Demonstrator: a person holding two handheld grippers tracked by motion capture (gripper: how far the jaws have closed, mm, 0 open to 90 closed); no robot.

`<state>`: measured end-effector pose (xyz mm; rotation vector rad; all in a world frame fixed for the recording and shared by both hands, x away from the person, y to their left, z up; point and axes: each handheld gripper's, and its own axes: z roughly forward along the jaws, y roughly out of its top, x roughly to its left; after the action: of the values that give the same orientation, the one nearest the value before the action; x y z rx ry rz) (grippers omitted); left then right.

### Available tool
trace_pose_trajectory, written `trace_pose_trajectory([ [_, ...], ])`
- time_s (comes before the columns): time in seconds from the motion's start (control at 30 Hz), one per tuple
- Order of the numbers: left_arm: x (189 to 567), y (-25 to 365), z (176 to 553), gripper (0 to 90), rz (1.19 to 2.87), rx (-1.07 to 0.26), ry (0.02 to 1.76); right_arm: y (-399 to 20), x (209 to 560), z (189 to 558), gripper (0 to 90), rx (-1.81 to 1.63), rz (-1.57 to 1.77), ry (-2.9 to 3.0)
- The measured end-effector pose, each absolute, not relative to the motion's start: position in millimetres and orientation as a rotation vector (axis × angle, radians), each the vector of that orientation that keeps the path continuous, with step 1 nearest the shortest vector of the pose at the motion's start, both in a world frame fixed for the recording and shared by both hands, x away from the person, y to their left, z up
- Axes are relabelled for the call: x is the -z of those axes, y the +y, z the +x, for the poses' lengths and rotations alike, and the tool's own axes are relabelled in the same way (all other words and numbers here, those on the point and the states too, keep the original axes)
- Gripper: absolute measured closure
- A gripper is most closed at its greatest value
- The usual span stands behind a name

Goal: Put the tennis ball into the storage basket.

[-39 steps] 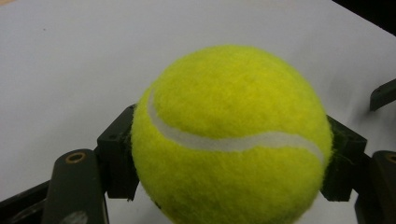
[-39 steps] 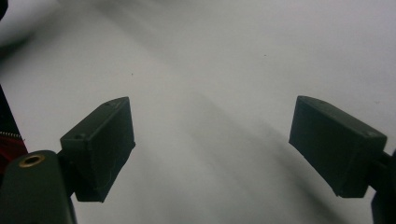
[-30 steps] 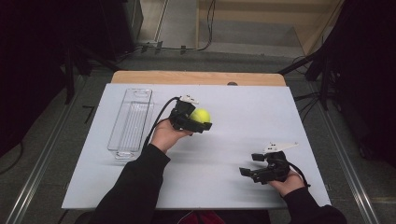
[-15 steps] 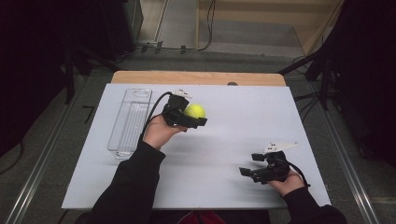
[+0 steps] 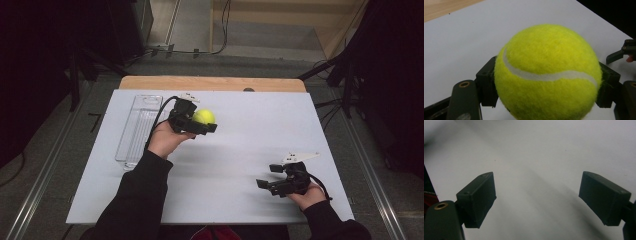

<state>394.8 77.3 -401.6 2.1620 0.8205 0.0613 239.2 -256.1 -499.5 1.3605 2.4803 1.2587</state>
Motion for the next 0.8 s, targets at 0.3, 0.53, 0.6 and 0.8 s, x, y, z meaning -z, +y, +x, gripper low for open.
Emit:
trace_pose_trajectory([
  [0.3,397.2,87.5,396.7,25.7,2.158,-0.064,0.828,-256.9,497.9,238.8,12.2,-1.261,1.365,2.461],
  [0.53,394.8,94.3,398.3,25.7,2.155,-0.074,0.843,-256.4,498.4,238.9,12.2,-1.262,1.363,2.463],
  [0.6,395.0,96.4,399.5,25.7,2.16,-0.077,0.845,-256.3,498.5,239.0,12.2,-1.261,1.362,2.465],
  [0.8,395.7,102.3,402.0,25.7,2.16,-0.081,0.863,-256.1,498.6,238.9,12.2,-1.258,1.364,2.471],
])
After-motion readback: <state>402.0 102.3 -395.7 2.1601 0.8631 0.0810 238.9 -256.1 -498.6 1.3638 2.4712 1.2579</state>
